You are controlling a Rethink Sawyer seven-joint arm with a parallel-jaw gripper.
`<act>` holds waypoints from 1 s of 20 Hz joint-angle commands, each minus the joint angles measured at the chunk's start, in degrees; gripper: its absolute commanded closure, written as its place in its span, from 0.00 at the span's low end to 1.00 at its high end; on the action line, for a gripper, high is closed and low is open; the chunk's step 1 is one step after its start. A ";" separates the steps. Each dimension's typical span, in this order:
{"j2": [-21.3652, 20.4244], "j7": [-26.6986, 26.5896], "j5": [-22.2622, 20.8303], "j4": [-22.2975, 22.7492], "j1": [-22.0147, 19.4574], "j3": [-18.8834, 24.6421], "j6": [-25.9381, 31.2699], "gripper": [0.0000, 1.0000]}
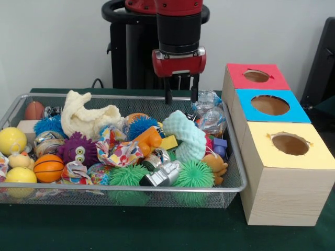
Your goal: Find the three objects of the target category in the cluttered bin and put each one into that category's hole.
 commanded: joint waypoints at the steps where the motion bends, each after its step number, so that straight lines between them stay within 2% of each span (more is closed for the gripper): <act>1: 2.38 2.55 0.13 3.84 -5.30 3.79 0.40 0.00; 7: 1.84 -1.28 -0.30 1.10 -9.14 4.93 4.65 0.00; 11: -1.10 -1.88 0.09 0.61 -9.96 4.47 8.35 0.00; 14: -3.62 -1.03 0.48 -0.20 -9.15 3.42 11.04 0.00; 17: -6.17 1.12 0.76 -2.12 -6.67 1.47 14.37 0.00; 20: -6.77 4.27 0.60 -4.59 -3.83 -0.35 16.25 0.00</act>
